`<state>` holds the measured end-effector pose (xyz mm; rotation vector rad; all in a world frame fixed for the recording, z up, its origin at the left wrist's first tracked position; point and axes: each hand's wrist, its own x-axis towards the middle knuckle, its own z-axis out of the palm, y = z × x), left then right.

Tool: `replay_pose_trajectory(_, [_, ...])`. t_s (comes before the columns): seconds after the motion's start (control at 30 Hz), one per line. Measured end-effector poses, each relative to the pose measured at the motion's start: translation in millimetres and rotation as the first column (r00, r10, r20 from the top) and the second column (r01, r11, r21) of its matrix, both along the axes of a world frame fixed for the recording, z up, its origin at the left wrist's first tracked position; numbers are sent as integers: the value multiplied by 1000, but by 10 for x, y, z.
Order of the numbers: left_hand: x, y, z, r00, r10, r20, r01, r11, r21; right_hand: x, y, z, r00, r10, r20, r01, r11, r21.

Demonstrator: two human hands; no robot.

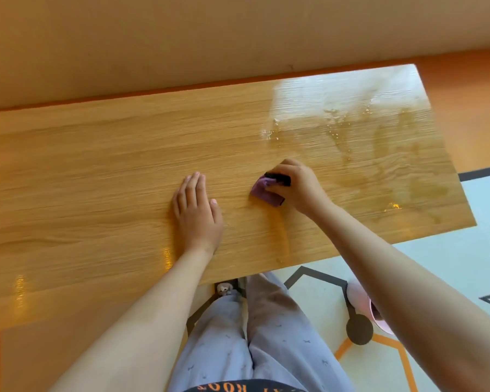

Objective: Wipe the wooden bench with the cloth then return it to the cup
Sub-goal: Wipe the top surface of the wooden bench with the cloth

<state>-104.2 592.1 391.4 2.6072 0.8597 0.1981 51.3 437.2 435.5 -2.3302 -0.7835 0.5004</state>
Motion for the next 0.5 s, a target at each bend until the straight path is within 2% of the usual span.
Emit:
replay_pose_trajectory(0.1, [-17, 2, -14, 1000, -11, 7, 11, 1000, 3, -268, -61, -41, 996, -89, -8, 89, 996, 18])
replay_pose_trajectory(0.37, [-24, 10, -17, 1000, -25, 11, 25, 1000, 18, -1451, -158, -91, 993, -36, -116, 45, 996, 78])
replay_pose_trajectory(0.5, [-20, 15, -15, 999, -30, 15, 29, 999, 16, -1472, -340, -78, 961, -244, -129, 256, 963, 89])
